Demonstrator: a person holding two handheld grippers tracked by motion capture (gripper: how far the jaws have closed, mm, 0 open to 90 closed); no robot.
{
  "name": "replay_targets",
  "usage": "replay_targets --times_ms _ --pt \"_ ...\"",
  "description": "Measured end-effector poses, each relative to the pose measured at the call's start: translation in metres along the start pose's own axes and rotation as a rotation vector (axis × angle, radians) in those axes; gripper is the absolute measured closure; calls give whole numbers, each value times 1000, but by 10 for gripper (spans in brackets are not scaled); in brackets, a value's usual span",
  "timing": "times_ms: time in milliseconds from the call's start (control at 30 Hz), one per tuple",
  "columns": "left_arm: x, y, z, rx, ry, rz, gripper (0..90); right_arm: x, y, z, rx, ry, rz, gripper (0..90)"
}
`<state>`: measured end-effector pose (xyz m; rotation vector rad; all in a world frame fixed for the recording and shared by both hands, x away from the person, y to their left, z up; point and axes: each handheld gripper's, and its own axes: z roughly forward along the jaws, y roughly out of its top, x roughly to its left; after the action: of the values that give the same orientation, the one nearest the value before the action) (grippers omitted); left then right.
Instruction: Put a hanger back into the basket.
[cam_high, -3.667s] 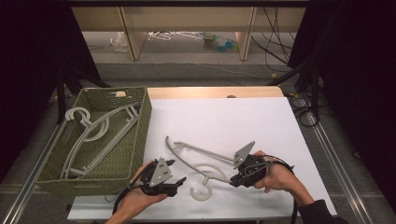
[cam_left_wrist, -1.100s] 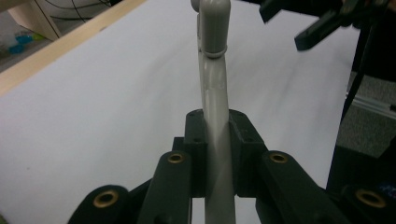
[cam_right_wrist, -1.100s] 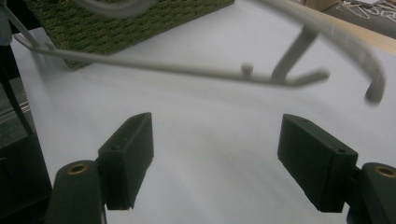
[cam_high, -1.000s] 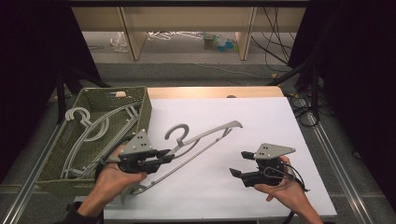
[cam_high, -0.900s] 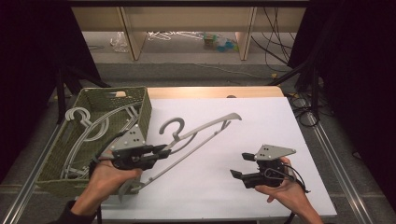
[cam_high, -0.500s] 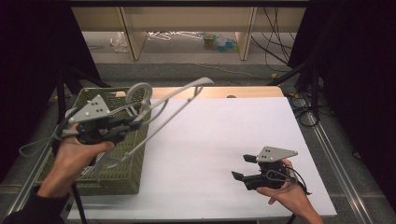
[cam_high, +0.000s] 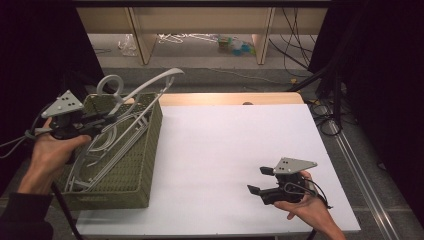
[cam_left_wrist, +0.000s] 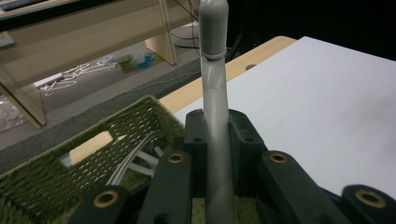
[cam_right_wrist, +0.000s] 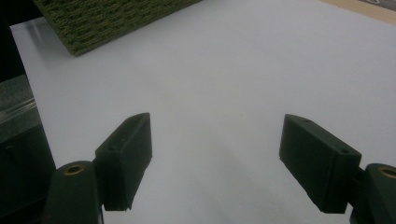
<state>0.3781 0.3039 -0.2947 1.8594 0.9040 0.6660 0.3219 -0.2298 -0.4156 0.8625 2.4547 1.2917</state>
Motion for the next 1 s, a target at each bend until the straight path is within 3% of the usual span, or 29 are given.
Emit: replay_targets --times_ms 167,200,500,600,1000 --pt "15 -14 -3 24 56 17 790 0 -1 1 1 0 -1 264" --pt "17 -17 -3 32 53 -1 791 0 -1 1 2 -1 -2 264" --pt "32 -39 -9 64 79 -9 790 0 -1 1 6 3 -4 264" --pt "35 -46 -10 74 82 -2 790 0 -1 1 6 3 0 264" --pt "44 -68 -13 116 109 -47 790 0 -1 1 19 6 1 264"
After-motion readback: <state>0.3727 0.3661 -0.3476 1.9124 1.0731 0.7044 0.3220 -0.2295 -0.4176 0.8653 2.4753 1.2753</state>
